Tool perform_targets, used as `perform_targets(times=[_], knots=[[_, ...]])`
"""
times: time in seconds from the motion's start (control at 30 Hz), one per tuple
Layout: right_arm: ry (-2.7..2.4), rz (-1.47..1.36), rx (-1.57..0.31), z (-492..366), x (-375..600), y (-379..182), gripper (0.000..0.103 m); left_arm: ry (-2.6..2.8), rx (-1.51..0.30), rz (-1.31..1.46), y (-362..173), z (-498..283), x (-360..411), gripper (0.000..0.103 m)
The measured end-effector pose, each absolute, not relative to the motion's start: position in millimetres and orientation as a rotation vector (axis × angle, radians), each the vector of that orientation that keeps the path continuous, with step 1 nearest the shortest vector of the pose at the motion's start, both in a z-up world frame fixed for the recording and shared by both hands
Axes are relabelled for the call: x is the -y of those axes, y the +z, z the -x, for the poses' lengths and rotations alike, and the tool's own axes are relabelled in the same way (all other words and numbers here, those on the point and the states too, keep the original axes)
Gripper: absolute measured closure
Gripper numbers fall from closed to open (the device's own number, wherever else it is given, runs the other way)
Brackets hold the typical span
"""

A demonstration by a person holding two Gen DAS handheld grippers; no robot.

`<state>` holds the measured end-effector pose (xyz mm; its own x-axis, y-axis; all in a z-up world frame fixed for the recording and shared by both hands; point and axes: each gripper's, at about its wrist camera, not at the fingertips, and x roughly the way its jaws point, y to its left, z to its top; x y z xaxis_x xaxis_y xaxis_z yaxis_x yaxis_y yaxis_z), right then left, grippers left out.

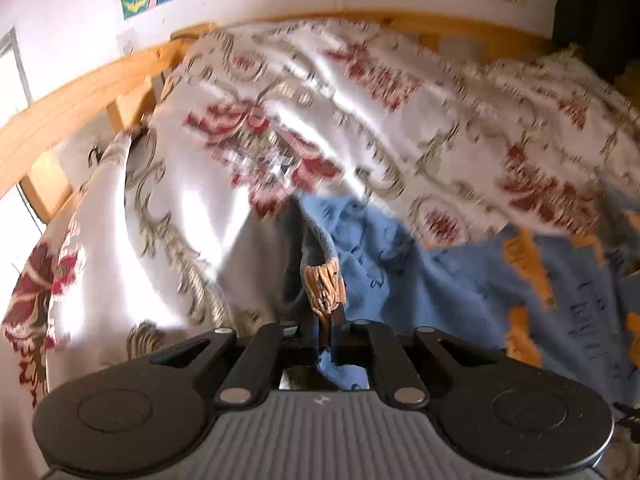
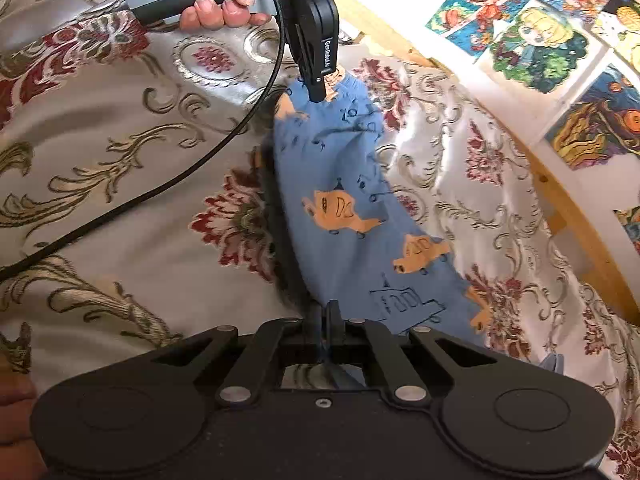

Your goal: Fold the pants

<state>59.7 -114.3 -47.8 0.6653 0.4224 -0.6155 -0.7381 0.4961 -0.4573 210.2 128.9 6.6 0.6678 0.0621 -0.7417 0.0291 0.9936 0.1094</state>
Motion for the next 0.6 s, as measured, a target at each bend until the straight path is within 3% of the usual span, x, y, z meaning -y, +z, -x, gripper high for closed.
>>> perform_targets(times=[0.17, 0.23, 0.27, 0.3, 0.33, 0.37, 0.4, 0.43, 0.47, 0.5, 0.53, 0.6], knots=[[0.706, 0.796, -0.468, -61, 108, -62, 0.102, 0.010, -0.847, -0.166, -10, -213, -124, 0.097], [0.695, 0.814, -0.456, -60, 107, -66, 0.100, 0.014, -0.845, -0.173, -15, -213, -121, 0.093], [0.700, 0.822, -0.451, -60, 107, -67, 0.094, 0.020, -0.845, -0.161, -15, -211, -121, 0.091], [0.706, 0.827, -0.449, -58, 108, -66, 0.090, 0.027, -0.847, -0.147, -14, -207, -122, 0.079], [0.708, 0.822, -0.452, -56, 111, -62, 0.080, 0.027, -0.848, -0.123, -12, -202, -122, 0.073], [0.710, 0.795, -0.459, -55, 118, -55, 0.063, 0.021, -0.841, -0.100, -10, -196, -121, 0.056], [0.706, 0.761, -0.471, -56, 126, -48, 0.053, 0.017, -0.827, -0.086, -6, -188, -119, 0.037], [0.680, 0.713, -0.487, -59, 138, -38, 0.036, 0.017, -0.800, -0.082, -2, -178, -115, 0.027], [0.656, 0.675, -0.500, -61, 150, -30, 0.023, 0.018, -0.764, -0.098, 1, -167, -108, 0.010], [0.623, 0.636, -0.519, -65, 163, -22, 0.017, 0.017, -0.727, -0.126, 4, -157, -100, 0.001], [0.578, 0.597, -0.549, -71, 177, -15, 0.007, 0.009, -0.689, -0.164, 5, -147, -90, 0.000], [0.447, 0.515, -0.609, -79, 208, -5, 0.002, -0.051, -0.645, -0.255, 6, -133, -64, 0.000]])
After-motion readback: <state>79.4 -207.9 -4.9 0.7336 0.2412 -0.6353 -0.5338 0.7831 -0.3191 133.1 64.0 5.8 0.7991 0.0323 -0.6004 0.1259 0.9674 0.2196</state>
